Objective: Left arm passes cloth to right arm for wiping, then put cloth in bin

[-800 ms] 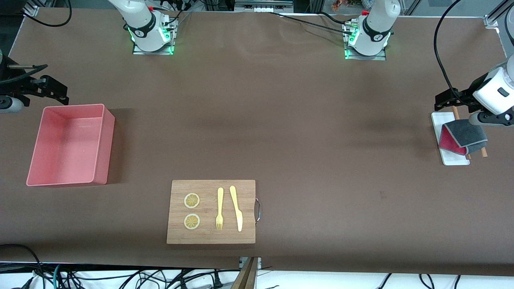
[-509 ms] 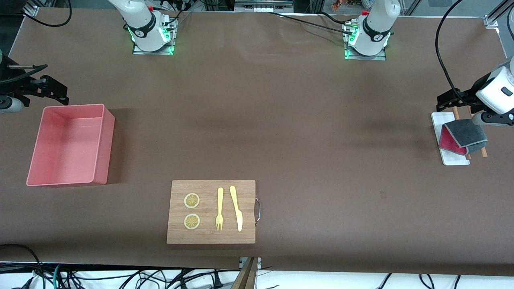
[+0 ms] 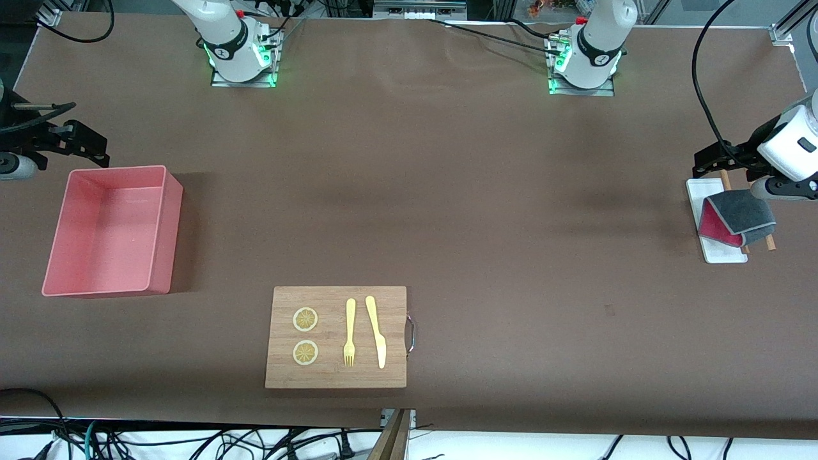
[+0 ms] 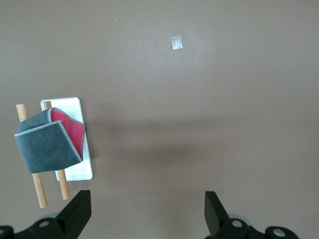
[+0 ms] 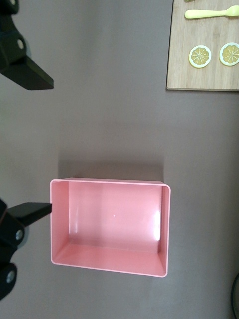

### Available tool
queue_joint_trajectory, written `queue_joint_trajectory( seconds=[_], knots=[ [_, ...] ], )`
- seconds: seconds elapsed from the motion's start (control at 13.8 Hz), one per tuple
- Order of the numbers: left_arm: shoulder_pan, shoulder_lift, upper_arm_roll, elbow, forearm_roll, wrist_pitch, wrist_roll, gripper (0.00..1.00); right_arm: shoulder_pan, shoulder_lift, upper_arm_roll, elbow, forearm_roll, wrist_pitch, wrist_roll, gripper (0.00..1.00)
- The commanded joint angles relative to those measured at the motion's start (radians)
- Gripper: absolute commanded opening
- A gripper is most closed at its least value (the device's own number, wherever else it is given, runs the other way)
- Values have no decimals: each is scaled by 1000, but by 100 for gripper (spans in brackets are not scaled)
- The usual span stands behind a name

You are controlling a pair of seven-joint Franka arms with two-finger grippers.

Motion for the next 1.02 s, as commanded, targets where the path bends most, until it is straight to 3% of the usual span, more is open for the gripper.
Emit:
queue_joint_trajectory(
  seconds=[0.0, 0.95],
  knots=[
    [0, -10, -12, -12, -11, 9, -9, 100, 2, -15, -1, -15, 6, 10, 0, 100],
    [11, 2, -12, -1, -11, 4, 2, 100, 1, -15, -2, -15, 6, 15, -13, 100]
  ],
)
